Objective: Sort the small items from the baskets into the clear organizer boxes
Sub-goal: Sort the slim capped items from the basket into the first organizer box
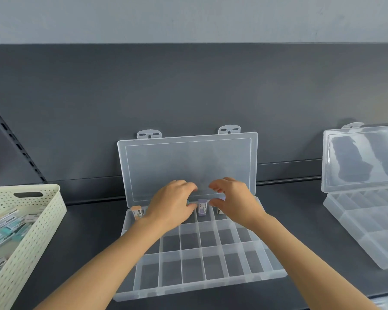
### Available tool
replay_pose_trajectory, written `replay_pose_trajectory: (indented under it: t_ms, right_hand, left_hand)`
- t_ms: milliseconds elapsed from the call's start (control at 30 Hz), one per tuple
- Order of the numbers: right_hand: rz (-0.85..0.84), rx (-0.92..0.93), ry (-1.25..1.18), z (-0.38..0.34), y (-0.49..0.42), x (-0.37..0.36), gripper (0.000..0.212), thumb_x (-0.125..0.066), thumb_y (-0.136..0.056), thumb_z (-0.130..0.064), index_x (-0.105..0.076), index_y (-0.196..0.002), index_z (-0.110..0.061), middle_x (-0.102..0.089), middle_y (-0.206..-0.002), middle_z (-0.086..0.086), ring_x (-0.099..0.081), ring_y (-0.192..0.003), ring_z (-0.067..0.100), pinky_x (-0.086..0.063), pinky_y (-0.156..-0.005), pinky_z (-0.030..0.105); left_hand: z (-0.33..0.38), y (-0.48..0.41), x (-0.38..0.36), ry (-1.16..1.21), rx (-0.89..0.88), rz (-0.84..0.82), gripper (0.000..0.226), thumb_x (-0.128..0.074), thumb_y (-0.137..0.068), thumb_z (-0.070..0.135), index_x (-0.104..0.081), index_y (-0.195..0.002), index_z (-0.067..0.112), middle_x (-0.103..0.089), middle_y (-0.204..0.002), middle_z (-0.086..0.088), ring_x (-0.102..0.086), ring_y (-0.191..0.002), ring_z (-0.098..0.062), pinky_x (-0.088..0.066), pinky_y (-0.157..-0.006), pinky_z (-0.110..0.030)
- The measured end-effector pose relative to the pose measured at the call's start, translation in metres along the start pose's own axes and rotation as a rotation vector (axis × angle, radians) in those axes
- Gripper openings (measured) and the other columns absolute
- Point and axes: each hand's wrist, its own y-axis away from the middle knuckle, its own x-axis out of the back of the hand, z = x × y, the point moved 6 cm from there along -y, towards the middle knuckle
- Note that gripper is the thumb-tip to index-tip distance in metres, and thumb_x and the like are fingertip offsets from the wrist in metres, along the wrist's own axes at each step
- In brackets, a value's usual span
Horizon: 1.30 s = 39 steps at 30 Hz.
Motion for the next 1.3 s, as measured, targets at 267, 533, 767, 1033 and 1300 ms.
replay_pose_trajectory:
  t_ms: [267,533,767,1033,1300]
  right_hand:
    - [-0.061,0.127,-0.090,-0.045,-0.003,-0.016,0.042,-0.070,-0.084,-0.026,-0.061,-0.123,-0.011,-0.063,-0.116,0.005,-0.060,-0.106,0.017,-0.046,-0.090,0.023]
    - [-0.106,0.218,-0.089,-0.118,-0.009,-0.047,0.039,-0.065,-0.088,-0.028,-0.060,-0.124,-0.014,-0.062,-0.120,0.002,-0.060,-0.109,0.019,-0.047,-0.093,0.026]
    - [-0.114,0.228,-0.118,-0.199,-0.017,-0.088,0.037,-0.064,-0.088,-0.029,-0.061,-0.123,-0.017,-0.062,-0.119,-0.002,-0.058,-0.106,0.011,-0.039,-0.088,0.012]
    - [-0.149,0.249,-0.134,-0.289,-0.020,-0.150,0.037,-0.061,-0.090,-0.028,-0.059,-0.125,-0.017,-0.061,-0.118,-0.004,-0.050,-0.100,0.002,-0.038,-0.088,0.013]
    - [-0.133,0.204,-0.118,-0.335,-0.022,-0.193,0.033,-0.059,-0.090,-0.022,-0.061,-0.123,-0.016,-0.063,-0.119,-0.002,-0.057,-0.107,0.012,-0.045,-0.089,0.019]
  left_hand:
    - [-0.045,0.050,0.039,0.021,0.149,0.104,0.044,-0.058,-0.089,0.044,-0.055,-0.127,0.023,-0.055,-0.129,0.010,-0.051,-0.116,-0.009,-0.043,-0.093,-0.024]
    - [-0.099,0.101,0.073,-0.037,0.233,0.146,0.046,-0.056,-0.089,0.046,-0.053,-0.130,0.024,-0.053,-0.130,0.010,-0.045,-0.121,-0.008,-0.038,-0.095,-0.021]
    - [-0.168,0.149,0.112,-0.057,0.282,0.187,0.044,-0.057,-0.086,0.046,-0.057,-0.125,0.025,-0.055,-0.125,0.011,-0.045,-0.120,-0.009,-0.036,-0.097,-0.024]
    - [-0.267,0.210,0.141,-0.045,0.344,0.059,0.045,-0.058,-0.086,0.045,-0.057,-0.126,0.023,-0.053,-0.128,0.009,-0.047,-0.119,-0.010,-0.040,-0.100,-0.028]
    - [-0.340,0.232,0.130,-0.081,0.397,-0.099,0.036,-0.059,-0.091,0.026,-0.055,-0.125,0.014,-0.054,-0.128,-0.002,-0.053,-0.112,-0.018,-0.046,-0.093,-0.035]
